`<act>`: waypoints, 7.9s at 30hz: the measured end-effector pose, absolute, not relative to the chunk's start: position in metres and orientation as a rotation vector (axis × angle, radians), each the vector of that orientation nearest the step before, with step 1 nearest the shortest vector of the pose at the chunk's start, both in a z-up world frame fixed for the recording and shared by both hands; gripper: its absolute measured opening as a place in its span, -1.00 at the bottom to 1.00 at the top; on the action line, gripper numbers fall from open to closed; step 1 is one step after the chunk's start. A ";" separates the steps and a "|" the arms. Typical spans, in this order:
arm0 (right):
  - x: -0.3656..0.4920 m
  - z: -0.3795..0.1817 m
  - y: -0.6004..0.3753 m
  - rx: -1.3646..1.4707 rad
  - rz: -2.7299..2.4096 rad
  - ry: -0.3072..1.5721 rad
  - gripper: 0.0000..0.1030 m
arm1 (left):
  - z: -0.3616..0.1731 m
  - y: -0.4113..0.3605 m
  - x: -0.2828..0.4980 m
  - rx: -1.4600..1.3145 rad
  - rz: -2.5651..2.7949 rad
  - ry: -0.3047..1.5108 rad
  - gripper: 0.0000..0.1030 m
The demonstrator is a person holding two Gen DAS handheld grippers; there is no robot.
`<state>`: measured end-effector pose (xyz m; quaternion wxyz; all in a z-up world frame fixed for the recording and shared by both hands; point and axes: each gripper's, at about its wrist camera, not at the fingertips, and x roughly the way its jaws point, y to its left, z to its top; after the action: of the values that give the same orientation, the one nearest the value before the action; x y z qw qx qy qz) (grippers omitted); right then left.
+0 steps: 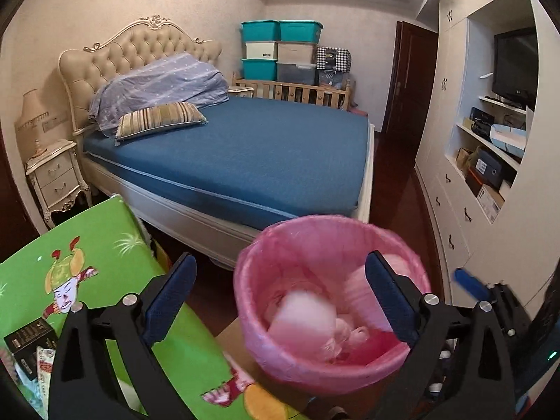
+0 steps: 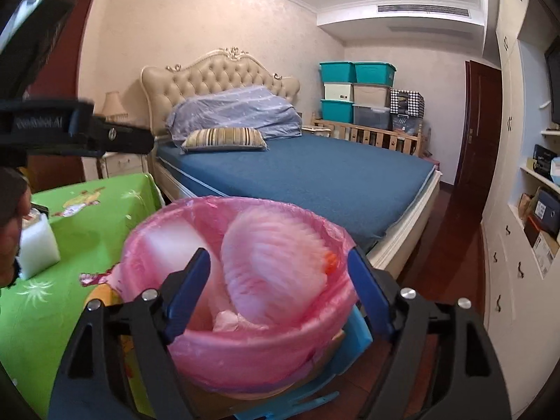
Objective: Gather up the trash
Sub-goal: 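Open both tools to drop the fruit net and foam block into the wastebasket, then move both tools back over the remaining trash on the table, then grasp the white foam block with the right tool while the left tool grasps a pink fruit net, then carry the foam block and fruit net over the wastebasket with both tools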
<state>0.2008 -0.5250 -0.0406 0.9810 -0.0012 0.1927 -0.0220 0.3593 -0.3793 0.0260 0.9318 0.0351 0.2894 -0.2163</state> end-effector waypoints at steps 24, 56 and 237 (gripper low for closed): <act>0.162 -0.036 -0.420 0.024 0.073 0.453 0.75 | -0.008 -0.200 0.209 0.249 -0.266 0.514 0.84; 0.233 -0.037 -0.214 -0.104 0.020 0.649 0.75 | -0.014 -0.002 0.151 0.133 0.203 0.464 0.84; 0.119 -0.005 -0.461 0.080 -0.122 0.435 -0.26 | -0.008 -0.226 0.174 0.167 -0.378 0.532 0.07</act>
<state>0.1187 -0.4609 -0.0050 0.9737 0.0399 0.2158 -0.0605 0.1742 -0.2262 -0.0082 0.9438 0.0820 0.2609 -0.1855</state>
